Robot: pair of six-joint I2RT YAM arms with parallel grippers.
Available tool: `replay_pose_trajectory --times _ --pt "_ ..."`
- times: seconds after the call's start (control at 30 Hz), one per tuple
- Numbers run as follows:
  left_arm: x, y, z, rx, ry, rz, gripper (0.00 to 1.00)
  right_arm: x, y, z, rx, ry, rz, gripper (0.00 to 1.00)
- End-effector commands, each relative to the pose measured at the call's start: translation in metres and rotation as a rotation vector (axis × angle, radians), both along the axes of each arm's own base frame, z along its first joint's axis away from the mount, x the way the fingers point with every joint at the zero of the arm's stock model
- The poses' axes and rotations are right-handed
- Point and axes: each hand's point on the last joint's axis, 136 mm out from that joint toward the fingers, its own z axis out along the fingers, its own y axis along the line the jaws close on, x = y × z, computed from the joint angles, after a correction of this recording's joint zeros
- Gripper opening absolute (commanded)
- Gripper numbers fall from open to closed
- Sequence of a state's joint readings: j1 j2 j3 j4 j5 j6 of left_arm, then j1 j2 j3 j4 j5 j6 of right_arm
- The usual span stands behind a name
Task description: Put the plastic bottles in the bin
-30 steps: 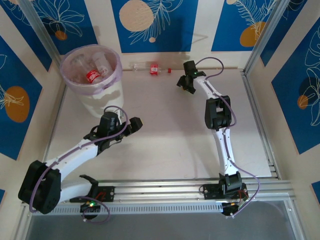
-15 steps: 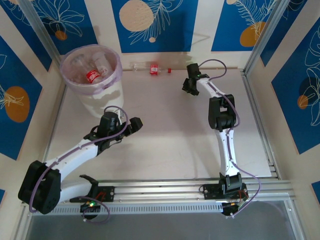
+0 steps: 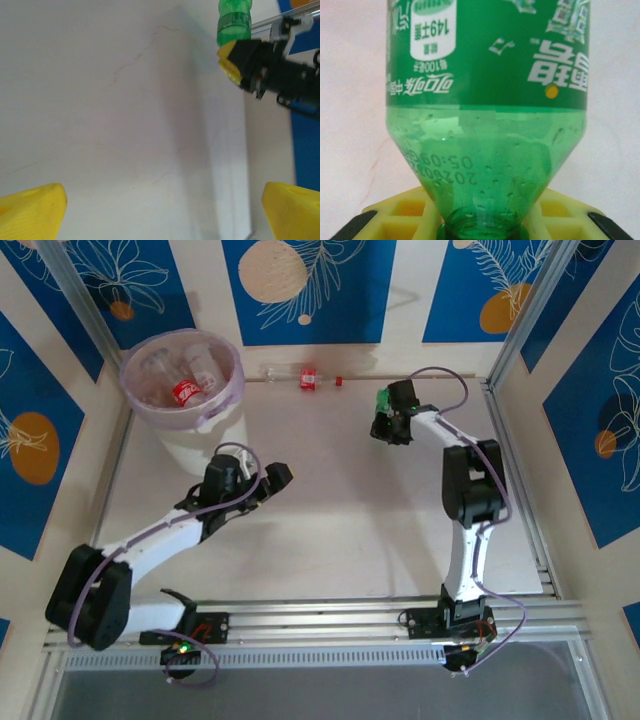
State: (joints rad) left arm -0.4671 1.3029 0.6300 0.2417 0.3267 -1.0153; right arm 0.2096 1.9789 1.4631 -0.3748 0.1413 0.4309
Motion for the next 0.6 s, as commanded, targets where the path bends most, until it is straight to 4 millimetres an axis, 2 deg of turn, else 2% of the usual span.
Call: replay_pose_trajectory --times 0.0,0.13,0.23,0.4,0.57 --pt "0.016 -0.03 0.044 -0.209 -0.06 -0.05 1.0 -0.04 0.042 0.042 0.106 -0.132 0.278 0.28" --pt "0.029 -0.047 0.06 -0.283 -0.083 -0.087 1.0 -0.101 0.076 0.067 0.264 -0.233 0.534 0.28" --pt "0.035 -0.055 0.063 -0.287 -0.089 -0.111 1.0 -0.136 0.092 0.082 0.364 -0.266 0.665 0.28" --pt "0.035 -0.073 0.073 -0.352 -0.116 -0.159 1.0 -0.163 0.105 0.081 0.421 -0.198 0.735 0.29" --pt "0.035 -0.091 0.069 -0.294 -0.123 -0.195 1.0 -0.184 0.126 0.084 0.453 -0.17 0.82 0.29"
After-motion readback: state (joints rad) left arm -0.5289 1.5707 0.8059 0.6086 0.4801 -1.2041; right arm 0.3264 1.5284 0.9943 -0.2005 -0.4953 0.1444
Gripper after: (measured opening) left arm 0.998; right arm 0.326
